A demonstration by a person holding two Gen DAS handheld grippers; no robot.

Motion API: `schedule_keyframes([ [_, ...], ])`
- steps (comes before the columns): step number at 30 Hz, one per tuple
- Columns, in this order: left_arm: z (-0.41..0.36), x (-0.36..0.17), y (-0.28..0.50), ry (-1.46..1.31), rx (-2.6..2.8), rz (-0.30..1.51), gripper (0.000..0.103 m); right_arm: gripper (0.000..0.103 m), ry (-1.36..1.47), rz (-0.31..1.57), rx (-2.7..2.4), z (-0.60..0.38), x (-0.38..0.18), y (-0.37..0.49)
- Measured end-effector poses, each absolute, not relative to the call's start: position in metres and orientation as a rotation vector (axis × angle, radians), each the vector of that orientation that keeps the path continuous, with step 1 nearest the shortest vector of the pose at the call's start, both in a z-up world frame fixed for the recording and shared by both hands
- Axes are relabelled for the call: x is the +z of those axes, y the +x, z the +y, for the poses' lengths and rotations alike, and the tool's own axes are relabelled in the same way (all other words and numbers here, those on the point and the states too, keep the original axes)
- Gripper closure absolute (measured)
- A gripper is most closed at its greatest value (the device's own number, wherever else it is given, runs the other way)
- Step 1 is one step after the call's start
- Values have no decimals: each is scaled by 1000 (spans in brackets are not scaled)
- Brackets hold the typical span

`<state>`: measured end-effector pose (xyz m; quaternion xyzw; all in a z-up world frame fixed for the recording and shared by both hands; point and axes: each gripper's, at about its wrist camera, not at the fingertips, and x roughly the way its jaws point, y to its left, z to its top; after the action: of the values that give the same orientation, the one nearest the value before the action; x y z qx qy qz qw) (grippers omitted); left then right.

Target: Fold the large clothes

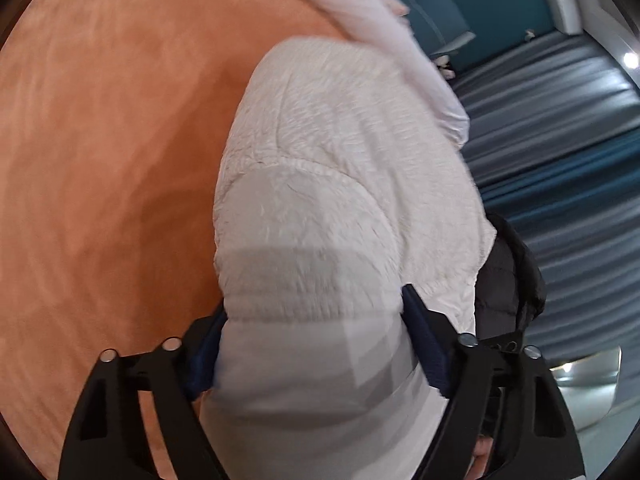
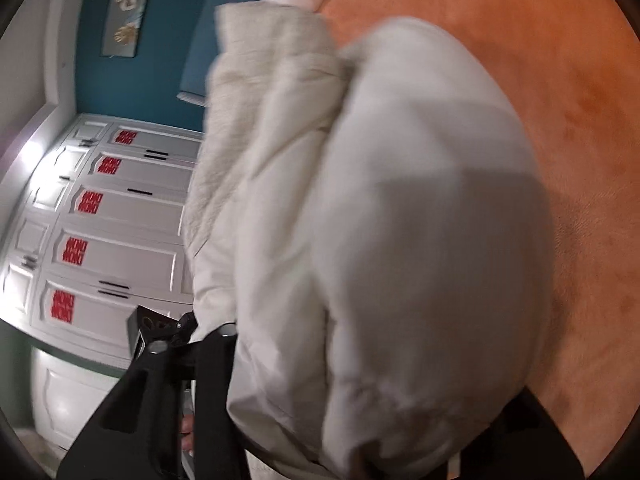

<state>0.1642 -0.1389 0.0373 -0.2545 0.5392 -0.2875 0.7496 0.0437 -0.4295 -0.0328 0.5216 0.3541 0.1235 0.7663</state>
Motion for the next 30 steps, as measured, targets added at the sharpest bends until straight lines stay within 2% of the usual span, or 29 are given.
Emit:
schedule_keyframes([
  [6, -121, 111, 151, -509, -723, 1010, 39, 77, 964, 602, 297, -399, 53, 26],
  [12, -79, 195, 150, -490, -769, 803, 40, 77, 757, 449, 372, -356, 147, 40],
  [15, -46, 225, 162, -454, -760, 708, 40, 76, 711, 411, 427, -332, 171, 72],
  [17, -31, 231, 173, -411, -732, 673, 40, 71, 706, 421, 449, -320, 171, 96],
  [20, -12, 207, 225, -366, -654, 706, 35, 50, 790, 517, 426, -314, 133, 152],
  [21, -12, 189, 242, -343, -618, 739, 29, 43, 821, 582, 382, -311, 108, 173],
  [22, -11, 165, 259, -312, -572, 785, 24, 42, 842, 648, 330, -310, 83, 186],
  [23, -4, 139, 274, -271, -511, 831, 24, 42, 860, 734, 244, -311, 51, 192],
  [24, -2, 105, 288, -183, -385, 897, 28, 43, 869, 773, 199, -312, 33, 190],
  [25, 0, 84, 292, -121, -303, 949, 36, 43, 888, 795, 164, -315, 16, 180],
  [26, 4, 68, 291, -88, -267, 985, 38, 48, 900, 799, 145, -317, 5, 168],
  [27, 14, 59, 283, -106, -286, 984, 38, 57, 895, 793, 141, -320, -1, 150],
  [28, 27, 60, 269, -158, -303, 937, 38, 63, 861, 796, 133, -320, -1, 137],
  [30, 30, 68, 252, -187, -293, 903, 38, 94, 738, 811, 120, -311, 13, 125],
])
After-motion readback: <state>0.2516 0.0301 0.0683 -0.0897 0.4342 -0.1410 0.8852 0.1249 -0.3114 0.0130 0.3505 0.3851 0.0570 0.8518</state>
